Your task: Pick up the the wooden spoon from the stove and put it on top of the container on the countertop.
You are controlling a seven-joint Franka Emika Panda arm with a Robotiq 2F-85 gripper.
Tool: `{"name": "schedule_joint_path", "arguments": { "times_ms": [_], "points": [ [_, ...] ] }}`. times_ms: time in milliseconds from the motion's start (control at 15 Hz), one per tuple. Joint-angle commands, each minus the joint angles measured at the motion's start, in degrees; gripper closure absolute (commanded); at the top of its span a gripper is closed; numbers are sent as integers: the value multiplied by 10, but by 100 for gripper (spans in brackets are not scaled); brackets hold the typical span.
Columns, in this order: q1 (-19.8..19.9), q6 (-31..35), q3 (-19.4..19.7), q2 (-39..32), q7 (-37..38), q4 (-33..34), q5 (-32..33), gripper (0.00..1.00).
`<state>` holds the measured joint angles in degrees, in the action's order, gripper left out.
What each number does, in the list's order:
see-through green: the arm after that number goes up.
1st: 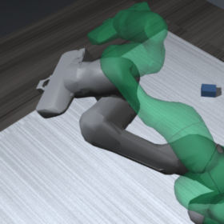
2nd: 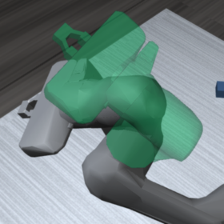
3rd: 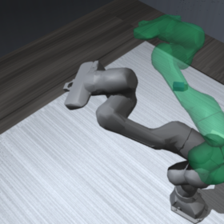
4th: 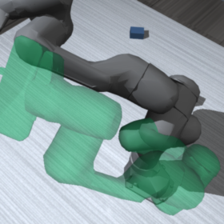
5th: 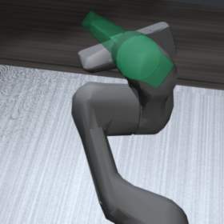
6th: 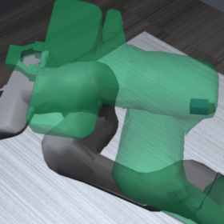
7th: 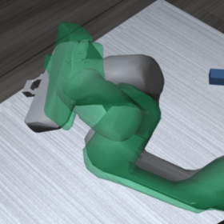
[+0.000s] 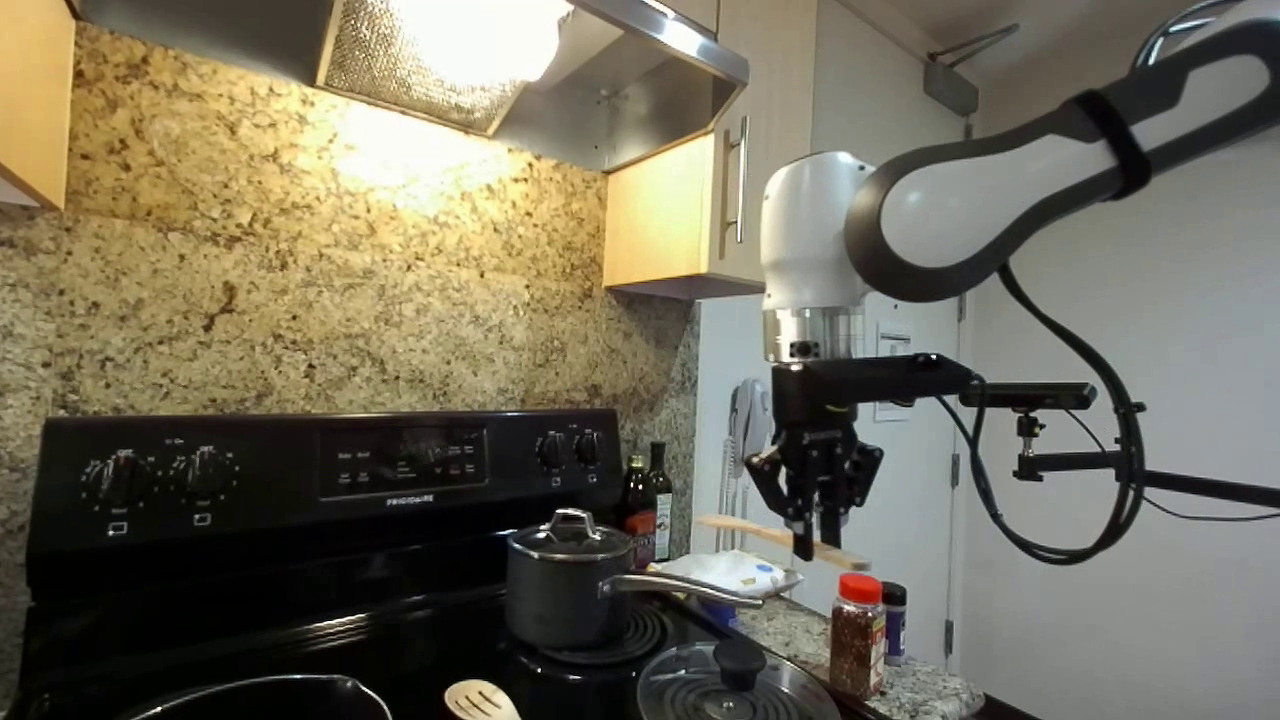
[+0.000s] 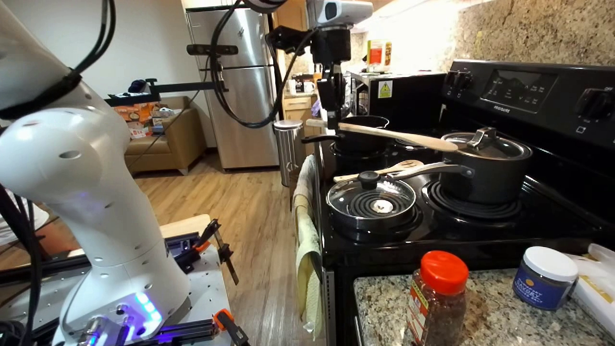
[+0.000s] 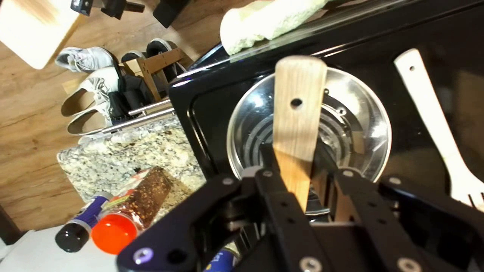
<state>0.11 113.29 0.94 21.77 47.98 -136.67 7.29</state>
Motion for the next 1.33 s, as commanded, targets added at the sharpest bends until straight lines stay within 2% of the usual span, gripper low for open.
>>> {"name": "schedule_joint_path", "arguments": {
  "times_ms": [0, 133, 200, 333, 533, 600, 733, 867, 1000, 1133, 1267],
  "points": [
    [51, 22, 12, 84, -43, -88, 7, 88],
    [78, 24, 9, 91, -14, -99, -5, 88],
    [75, 7, 0, 69, -29, -75, -9, 73],
    [89, 11, 2, 83, -29, -89, -8, 73],
    [90, 12, 1, 85, -27, -90, -9, 73],
    [90, 12, 0, 85, -27, -90, -9, 87],
    [67, -5, 15, 75, -86, -68, -44, 88],
    [62, -29, 39, 93, -170, -62, -76, 88],
    [74, -56, 60, 113, -245, -63, -94, 88],
    [98, -76, 72, 130, -283, -67, -77, 88],
    [119, -52, 91, 147, -305, -79, -82, 88]
  ]
}}
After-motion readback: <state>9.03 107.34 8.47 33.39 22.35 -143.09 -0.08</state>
